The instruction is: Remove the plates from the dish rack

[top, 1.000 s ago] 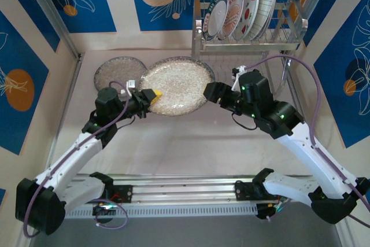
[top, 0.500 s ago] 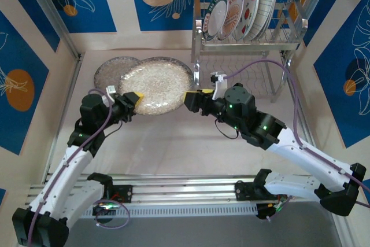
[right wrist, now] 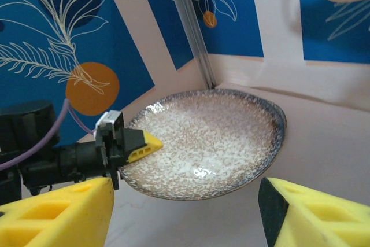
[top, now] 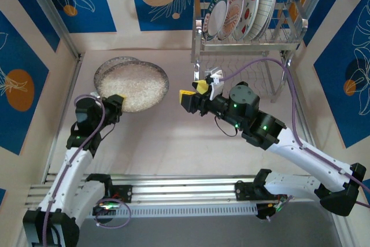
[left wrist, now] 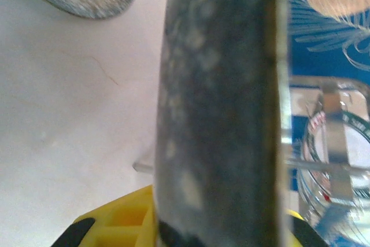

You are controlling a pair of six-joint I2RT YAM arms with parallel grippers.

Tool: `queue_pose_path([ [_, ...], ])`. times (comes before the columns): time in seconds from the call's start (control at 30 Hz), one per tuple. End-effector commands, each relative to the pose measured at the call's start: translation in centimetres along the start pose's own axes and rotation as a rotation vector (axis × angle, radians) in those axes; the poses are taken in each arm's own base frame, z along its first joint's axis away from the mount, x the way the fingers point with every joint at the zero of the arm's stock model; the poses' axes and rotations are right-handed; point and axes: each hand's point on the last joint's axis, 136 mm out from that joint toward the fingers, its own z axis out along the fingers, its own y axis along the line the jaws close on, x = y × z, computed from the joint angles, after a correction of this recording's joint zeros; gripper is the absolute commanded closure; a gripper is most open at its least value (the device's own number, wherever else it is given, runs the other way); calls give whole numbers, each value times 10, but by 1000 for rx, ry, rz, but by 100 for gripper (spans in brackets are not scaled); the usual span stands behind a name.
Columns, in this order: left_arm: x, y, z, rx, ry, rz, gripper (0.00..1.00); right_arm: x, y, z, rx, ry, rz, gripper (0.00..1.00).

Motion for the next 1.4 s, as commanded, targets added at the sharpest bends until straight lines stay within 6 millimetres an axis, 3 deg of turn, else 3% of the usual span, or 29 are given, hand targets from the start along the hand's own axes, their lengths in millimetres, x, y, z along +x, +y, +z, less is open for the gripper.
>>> queue_pose_path([
  [0.0, -30, -84, -20, 318, -138, 129, 100, -14, 11, -5, -50, -64, -97, 32],
  [0.63, -109, -34, 25, 219, -308, 120, 100, -20, 15, 1, -49, -94, -248, 30],
  [1.37, -151, 1, 73, 187, -329, 111, 100, -15, 20, 11, -43, -73, -262, 30],
])
